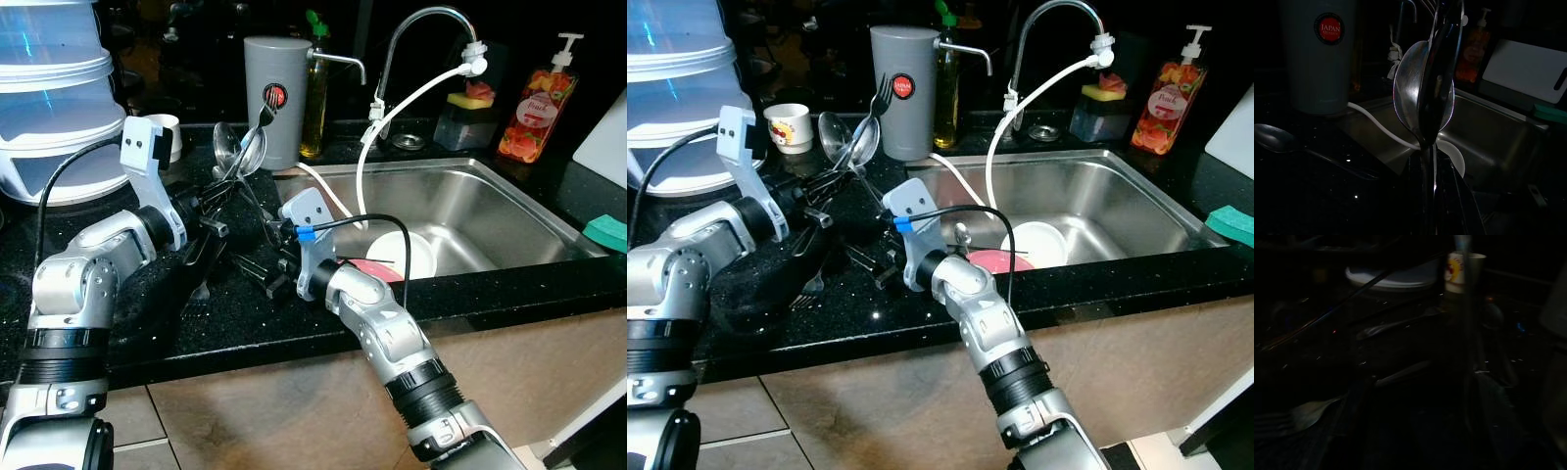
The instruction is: Kitchen organization
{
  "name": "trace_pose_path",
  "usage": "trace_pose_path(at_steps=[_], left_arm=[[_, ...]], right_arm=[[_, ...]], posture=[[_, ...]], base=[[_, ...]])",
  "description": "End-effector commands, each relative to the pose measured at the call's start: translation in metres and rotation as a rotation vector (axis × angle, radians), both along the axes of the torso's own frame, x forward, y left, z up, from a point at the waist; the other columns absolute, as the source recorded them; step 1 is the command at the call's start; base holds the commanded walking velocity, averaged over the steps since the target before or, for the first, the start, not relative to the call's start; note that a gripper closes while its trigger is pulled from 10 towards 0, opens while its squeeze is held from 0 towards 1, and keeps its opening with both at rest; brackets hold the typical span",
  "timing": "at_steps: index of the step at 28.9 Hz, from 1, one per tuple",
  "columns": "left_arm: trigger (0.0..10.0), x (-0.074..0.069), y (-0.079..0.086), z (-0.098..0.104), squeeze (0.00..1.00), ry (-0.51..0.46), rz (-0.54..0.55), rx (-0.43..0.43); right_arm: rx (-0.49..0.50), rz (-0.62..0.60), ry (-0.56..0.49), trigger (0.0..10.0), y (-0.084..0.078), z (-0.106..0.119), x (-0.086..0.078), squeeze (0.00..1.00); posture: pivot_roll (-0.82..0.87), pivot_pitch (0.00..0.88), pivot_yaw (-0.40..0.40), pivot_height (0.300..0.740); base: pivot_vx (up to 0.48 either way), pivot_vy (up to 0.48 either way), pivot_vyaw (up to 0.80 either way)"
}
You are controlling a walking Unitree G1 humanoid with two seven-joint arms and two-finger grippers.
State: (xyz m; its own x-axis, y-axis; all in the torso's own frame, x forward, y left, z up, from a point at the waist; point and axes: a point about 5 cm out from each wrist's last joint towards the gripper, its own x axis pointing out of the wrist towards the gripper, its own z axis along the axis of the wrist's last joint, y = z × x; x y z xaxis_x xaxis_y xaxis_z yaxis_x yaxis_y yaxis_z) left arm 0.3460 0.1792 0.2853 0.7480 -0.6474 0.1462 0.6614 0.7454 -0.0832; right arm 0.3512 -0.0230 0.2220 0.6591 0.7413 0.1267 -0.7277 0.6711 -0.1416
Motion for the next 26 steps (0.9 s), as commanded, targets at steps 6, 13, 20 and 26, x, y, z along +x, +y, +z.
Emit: trace_pose_path(at_steps=[6, 13, 20, 26], left_arm=[[0.0, -0.003, -0.002, 0.01, 0.0, -0.031, -0.023, 0.003], [0.0, -0.005, -0.002, 0.01, 0.0, -0.032, -0.027, 0.001], [0.0, -0.005, 0.0, 0.011, 0.0, -0.032, -0.022, 0.001], [0.0, -0.004, 0.001, 0.011, 0.0, -0.03, -0.016, 0.003]], right_arm=[[0.04, -0.031, -0.004, 0.0, -0.004, 0.005, 0.004, 0.0], [0.077, -0.074, 0.015, 0.0, -0.009, 0.004, 0.008, 0.0], [0.105, -0.094, 0.028, 0.0, -0.011, 0.003, 0.012, 0.0], [0.112, -0.08, 0.023, 0.0, -0.011, 0.005, 0.011, 0.0]], posture=[[0.07, 0.038, -0.015, 0.74], [0.07, 0.039, -0.015, 0.74], [0.07, 0.038, -0.013, 0.74], [0.07, 0.039, -0.012, 0.74]], base=[[0.0, 0.0, 0.0], [0.0, 0.0, 0.0], [0.0, 0.0, 0.0], [0.0, 0.0, 0.0]])
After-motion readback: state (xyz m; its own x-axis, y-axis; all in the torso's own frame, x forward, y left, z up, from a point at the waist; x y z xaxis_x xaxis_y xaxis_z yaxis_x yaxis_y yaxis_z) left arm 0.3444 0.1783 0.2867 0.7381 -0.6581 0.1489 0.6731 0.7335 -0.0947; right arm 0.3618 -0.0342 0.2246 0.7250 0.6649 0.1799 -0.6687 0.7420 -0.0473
